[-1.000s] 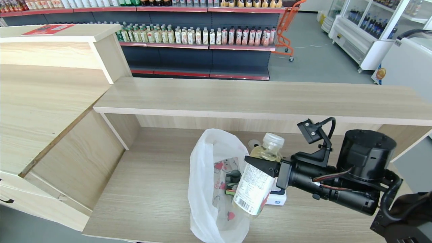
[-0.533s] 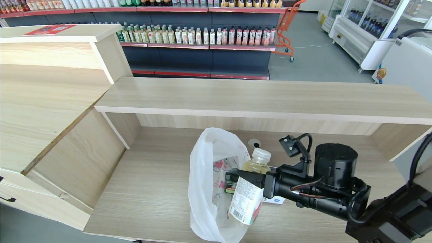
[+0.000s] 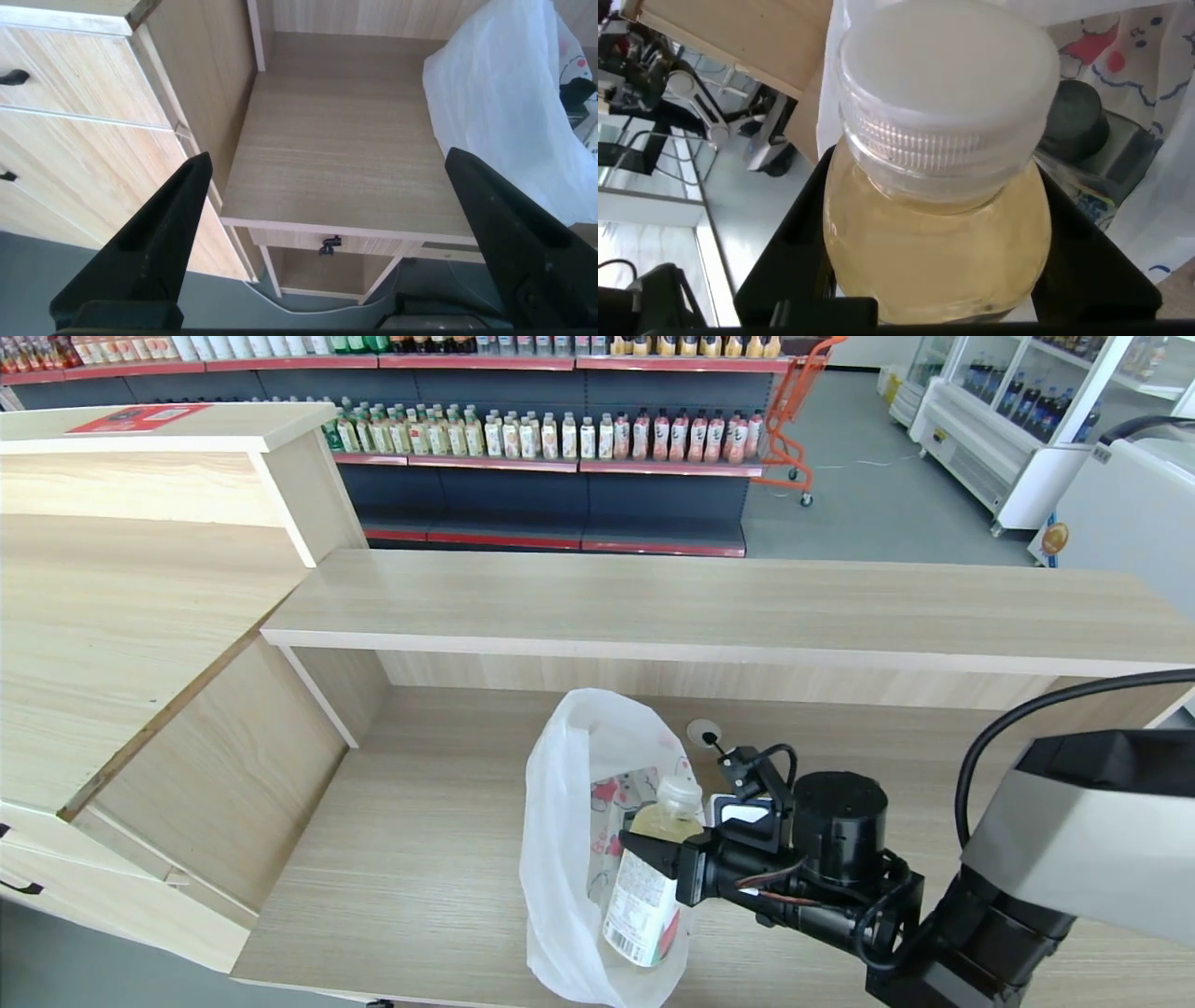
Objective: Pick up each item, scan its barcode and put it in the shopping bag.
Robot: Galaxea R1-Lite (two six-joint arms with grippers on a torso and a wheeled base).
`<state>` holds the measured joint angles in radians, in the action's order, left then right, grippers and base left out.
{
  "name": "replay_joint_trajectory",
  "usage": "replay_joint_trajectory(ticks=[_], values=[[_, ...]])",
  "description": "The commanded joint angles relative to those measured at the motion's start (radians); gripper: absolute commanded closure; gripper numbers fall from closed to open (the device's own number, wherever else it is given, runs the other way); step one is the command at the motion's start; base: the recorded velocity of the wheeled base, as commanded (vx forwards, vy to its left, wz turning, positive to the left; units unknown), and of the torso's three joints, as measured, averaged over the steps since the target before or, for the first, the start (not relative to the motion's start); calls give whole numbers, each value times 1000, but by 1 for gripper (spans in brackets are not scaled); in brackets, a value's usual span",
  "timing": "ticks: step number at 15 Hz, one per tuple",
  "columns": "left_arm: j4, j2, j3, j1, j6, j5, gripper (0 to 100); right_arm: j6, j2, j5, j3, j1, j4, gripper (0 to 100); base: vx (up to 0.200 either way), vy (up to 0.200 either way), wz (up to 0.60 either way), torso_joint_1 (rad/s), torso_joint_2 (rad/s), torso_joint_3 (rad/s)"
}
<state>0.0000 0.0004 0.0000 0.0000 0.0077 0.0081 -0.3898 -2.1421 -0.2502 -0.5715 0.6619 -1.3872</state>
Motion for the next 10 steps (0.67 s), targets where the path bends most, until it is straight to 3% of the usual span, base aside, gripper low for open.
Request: replay_joint_trajectory(ticks=[1, 10], values=[[0, 0, 0, 0, 0, 1, 0, 8, -78, 0, -59, -4, -1, 100, 0, 0, 0, 0, 0, 0], [0, 0, 0, 0, 0, 1, 0, 146, -268, -23, -286, -1, 10, 100, 0, 0, 0, 0, 0, 0]])
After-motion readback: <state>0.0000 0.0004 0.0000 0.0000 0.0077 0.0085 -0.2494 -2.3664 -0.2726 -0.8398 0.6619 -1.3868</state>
